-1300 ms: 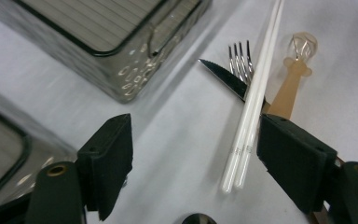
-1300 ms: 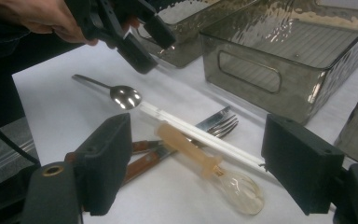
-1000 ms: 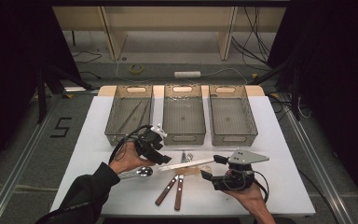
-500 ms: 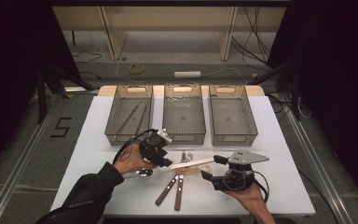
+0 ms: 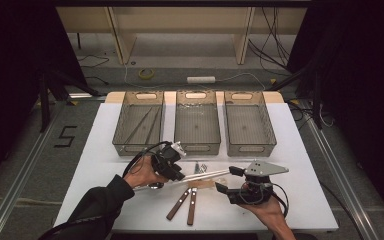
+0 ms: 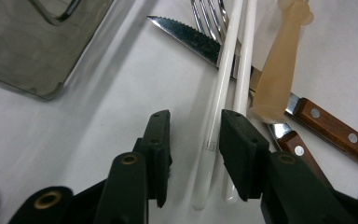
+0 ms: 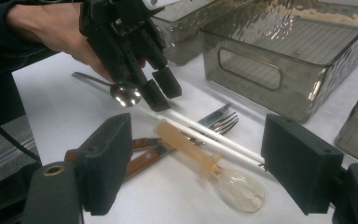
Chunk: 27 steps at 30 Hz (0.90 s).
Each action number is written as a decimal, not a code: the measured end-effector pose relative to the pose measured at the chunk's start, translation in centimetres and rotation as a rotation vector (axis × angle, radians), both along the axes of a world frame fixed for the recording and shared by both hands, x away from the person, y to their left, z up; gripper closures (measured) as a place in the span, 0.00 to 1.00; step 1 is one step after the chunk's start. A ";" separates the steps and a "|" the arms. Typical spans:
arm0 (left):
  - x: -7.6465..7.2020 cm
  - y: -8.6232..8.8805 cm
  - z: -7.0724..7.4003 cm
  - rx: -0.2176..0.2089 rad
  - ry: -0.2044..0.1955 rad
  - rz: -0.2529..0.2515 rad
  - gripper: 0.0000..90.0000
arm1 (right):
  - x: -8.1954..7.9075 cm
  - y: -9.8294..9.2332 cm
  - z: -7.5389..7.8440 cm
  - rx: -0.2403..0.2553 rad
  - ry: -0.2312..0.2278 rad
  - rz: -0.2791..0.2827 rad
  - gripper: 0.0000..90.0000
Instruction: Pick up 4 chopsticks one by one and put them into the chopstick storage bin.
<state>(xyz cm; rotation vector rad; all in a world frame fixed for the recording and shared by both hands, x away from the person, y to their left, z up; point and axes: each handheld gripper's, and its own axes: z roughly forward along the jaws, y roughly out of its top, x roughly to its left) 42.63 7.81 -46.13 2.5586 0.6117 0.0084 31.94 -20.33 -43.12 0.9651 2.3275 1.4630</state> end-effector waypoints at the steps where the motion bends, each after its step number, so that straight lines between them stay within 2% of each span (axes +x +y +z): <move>1: 0.0 0.0 0.0 0.001 0.000 -0.002 0.72 | 0.0 0.0 0.0 0.000 0.000 0.000 0.29; 9: -0.1 -0.2 -0.3 0.005 0.013 -0.013 0.78 | 0.0 0.0 0.0 0.002 -0.001 0.000 0.29; 27: -0.4 -0.6 -0.8 0.033 0.004 -0.073 0.89 | 0.0 0.0 0.0 -0.005 0.000 0.003 0.29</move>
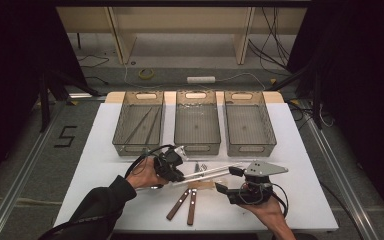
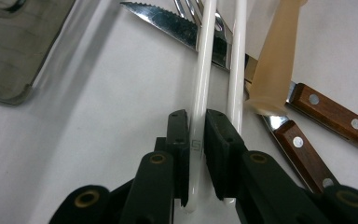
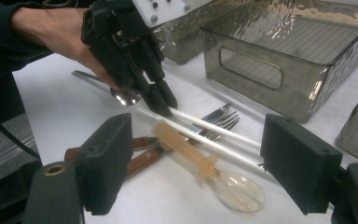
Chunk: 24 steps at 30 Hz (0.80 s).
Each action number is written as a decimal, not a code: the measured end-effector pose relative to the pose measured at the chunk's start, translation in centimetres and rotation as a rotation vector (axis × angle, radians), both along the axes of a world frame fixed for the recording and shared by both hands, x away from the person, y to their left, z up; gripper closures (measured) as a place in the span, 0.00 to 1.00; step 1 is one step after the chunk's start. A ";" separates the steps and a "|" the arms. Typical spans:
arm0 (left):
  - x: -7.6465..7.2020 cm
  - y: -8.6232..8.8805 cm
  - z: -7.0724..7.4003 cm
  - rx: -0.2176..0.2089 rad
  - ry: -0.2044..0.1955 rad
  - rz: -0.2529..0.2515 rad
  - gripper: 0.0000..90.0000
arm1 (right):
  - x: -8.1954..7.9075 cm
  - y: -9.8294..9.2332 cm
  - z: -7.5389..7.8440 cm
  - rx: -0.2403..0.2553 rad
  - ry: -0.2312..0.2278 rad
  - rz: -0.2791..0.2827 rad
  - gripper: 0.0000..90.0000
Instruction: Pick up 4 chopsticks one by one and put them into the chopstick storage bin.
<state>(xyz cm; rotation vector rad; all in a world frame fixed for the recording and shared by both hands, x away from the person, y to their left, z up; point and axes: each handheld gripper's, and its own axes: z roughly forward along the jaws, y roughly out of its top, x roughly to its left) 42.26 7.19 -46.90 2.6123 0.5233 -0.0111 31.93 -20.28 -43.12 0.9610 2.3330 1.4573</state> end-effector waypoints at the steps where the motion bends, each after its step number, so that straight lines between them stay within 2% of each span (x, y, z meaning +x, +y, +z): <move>1: -0.1 -0.1 0.0 -0.002 -0.003 0.000 0.90 | 0.0 0.0 0.0 0.000 -0.001 0.001 0.29; 11: -0.3 -0.2 0.1 -0.001 -0.024 -0.039 0.92 | 0.0 0.0 0.0 -0.001 -0.001 0.001 0.29; 24: -0.4 0.2 1.3 -0.040 -0.060 -0.036 0.93 | 0.0 0.0 0.0 0.003 -0.003 0.001 0.29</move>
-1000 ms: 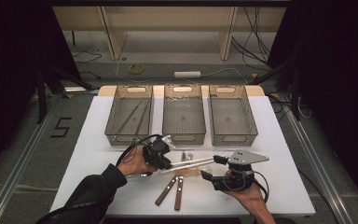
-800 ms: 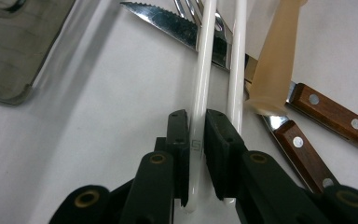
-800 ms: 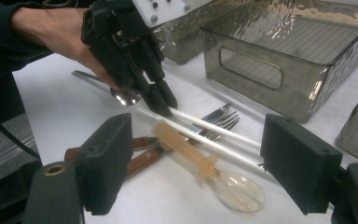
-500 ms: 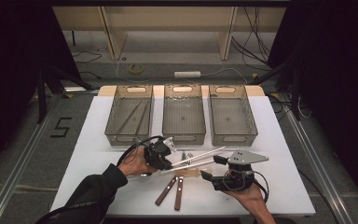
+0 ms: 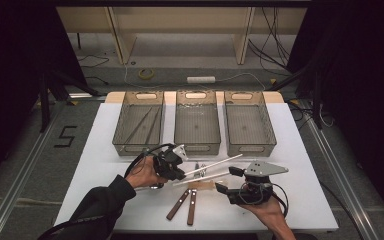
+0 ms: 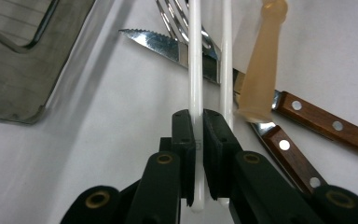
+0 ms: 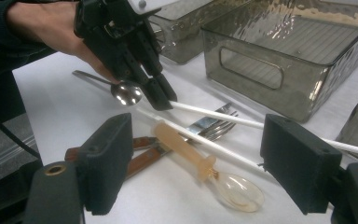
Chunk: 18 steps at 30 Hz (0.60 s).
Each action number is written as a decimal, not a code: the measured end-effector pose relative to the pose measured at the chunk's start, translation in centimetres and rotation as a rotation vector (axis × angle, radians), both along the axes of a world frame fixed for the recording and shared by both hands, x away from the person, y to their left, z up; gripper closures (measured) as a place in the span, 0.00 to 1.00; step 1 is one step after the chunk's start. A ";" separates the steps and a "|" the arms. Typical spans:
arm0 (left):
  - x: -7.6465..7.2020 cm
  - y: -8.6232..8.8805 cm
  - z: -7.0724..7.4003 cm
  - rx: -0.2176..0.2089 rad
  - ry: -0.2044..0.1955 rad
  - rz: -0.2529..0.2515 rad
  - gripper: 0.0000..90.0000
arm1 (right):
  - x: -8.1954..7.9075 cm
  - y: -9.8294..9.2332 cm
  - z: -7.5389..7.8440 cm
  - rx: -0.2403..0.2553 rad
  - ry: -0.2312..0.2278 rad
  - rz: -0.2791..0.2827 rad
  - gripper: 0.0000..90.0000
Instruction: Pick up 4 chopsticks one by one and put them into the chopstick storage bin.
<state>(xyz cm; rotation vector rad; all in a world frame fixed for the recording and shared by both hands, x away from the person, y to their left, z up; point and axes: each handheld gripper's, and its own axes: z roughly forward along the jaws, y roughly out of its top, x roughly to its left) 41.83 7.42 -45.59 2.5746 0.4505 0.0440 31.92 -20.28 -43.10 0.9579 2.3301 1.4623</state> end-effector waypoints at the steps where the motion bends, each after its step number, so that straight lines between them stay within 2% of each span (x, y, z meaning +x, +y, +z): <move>1: 0.0 0.1 0.2 -0.009 0.003 0.002 0.93 | 0.0 0.0 0.0 0.000 0.001 0.000 0.29; 11: -0.3 1.0 2.0 -0.067 -0.024 0.028 0.93 | 0.0 -0.1 0.1 0.005 -0.007 -0.007 0.29; 18: -0.2 2.2 2.8 -0.128 -0.044 0.077 0.93 | 0.0 -0.2 0.1 0.012 -0.009 -0.010 0.29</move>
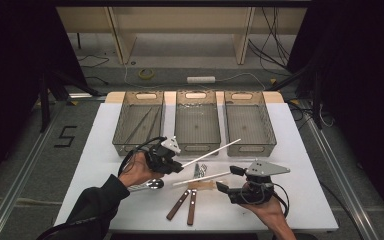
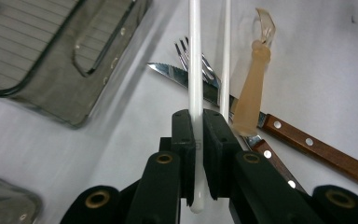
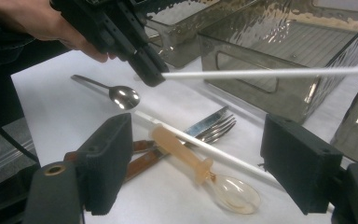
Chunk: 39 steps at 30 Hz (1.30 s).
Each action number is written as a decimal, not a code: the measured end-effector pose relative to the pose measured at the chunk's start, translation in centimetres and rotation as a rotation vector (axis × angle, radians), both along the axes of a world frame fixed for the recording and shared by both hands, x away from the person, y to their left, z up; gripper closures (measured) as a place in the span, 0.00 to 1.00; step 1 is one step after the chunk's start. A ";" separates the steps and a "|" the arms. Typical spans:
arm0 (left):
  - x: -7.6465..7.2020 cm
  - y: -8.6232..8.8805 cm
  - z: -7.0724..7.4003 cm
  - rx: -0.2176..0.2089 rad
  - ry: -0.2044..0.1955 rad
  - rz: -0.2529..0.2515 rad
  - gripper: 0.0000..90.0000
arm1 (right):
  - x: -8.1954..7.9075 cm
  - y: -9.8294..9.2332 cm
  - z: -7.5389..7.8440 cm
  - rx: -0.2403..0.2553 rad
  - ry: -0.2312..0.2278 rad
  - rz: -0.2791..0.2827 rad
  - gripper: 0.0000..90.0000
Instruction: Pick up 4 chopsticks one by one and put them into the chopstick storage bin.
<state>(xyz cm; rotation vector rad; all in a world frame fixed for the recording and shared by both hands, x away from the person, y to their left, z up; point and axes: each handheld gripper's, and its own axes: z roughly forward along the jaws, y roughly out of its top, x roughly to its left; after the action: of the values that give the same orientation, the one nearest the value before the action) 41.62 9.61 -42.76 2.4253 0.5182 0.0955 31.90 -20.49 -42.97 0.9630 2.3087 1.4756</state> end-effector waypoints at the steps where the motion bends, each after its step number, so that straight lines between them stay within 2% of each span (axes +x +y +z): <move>1: 0.1 0.2 0.1 -0.008 -0.001 0.008 0.93 | 0.0 0.0 0.0 0.000 0.000 0.000 0.29; 4: 0.2 0.8 0.6 -0.043 0.000 0.030 0.93 | 0.0 0.0 0.0 -0.002 -0.002 -0.001 0.29; 12: 0.7 2.6 1.8 -0.099 -0.005 0.087 0.93 | 0.0 0.0 0.0 0.000 -0.002 -0.001 0.29; 26: 1.7 5.5 3.3 -0.150 -0.031 0.175 0.93 | 0.0 0.0 0.0 0.001 0.003 -0.004 0.29; 39: 2.4 7.5 3.8 -0.166 -0.046 0.251 0.93 | 0.1 0.0 -0.1 0.001 0.002 -0.004 0.29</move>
<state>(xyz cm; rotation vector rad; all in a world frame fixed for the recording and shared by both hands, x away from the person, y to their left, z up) 44.06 17.08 -38.98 2.1831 0.7769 0.2060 31.99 -20.46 -43.05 0.9694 2.3069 1.4746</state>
